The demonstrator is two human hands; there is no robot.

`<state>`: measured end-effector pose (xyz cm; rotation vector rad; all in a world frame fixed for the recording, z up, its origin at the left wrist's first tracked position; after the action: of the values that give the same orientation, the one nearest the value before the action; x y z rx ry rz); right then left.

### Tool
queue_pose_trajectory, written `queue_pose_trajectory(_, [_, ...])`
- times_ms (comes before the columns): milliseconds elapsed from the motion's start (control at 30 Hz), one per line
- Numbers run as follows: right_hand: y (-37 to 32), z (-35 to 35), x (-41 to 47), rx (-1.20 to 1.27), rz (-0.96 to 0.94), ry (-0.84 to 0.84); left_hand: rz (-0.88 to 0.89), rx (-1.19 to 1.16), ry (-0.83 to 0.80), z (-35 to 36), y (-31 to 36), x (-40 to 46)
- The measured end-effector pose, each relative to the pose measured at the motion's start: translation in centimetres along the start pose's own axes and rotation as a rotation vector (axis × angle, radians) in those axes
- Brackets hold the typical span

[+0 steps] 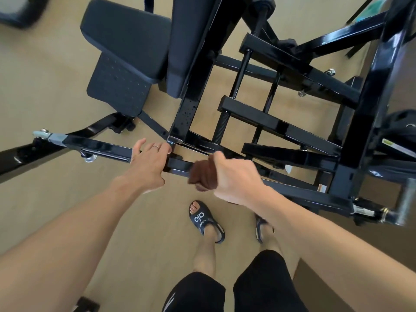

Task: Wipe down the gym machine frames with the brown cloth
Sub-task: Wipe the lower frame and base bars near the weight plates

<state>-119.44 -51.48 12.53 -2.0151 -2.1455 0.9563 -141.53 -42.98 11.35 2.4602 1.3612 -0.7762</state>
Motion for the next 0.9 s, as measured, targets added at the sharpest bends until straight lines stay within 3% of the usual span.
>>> queue_pose_trajectory(200, [9.6, -3.2, -9.0, -0.111, 0.184, -0.079, 0.017, -0.004, 0.038, 0.1, 0.3, -0.1])
queue_pose_trajectory(333, [9.8, -3.8, -9.0, -0.166, 0.239, -0.185, 0.059, -0.049, 0.08, -0.3, 0.3, -0.6])
queue_pose_trajectory(433, [8.8, -3.4, -7.8, -0.239, 0.177, -0.109, 0.125, -0.102, 0.107, -0.3, -0.1, -0.5])
queue_pose_trajectory(533, [5.3, -2.3, -5.0, -0.226, 0.125, -0.089, 0.1, -0.092, 0.145, -0.3, -1.7, -0.6])
queue_pose_trajectory(600, [1.2, -0.9, -1.8, -0.18, 0.071, -0.109, -0.074, 0.068, 0.234, -0.3, -4.4, -1.2])
queue_pose_trajectory(700, [-6.2, 0.8, 4.4, -0.095, 0.008, -0.106, -0.29, 0.132, 0.166, 1.1, -10.4, -2.6])
queue_pose_trajectory(800, [-13.8, 2.6, 10.1, -0.059, -0.04, -0.053, -0.268, 0.085, 0.029, 2.5, -13.1, -2.8])
queue_pose_trajectory(900, [-19.5, 4.1, 14.4, 0.008, -0.032, 0.001, -0.247, -0.052, 0.058, 2.9, -13.8, -2.3])
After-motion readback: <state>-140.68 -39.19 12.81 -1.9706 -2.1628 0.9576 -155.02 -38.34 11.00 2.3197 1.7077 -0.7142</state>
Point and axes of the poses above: each hand's wrist, its own x-axis towards the middle knuckle, its own z-axis out of the palm, y = z × x, the point moved 3 cm from there along x, towards the middle knuckle, and after that the axes turned 5 degrees about x, right-handed, at the moved point
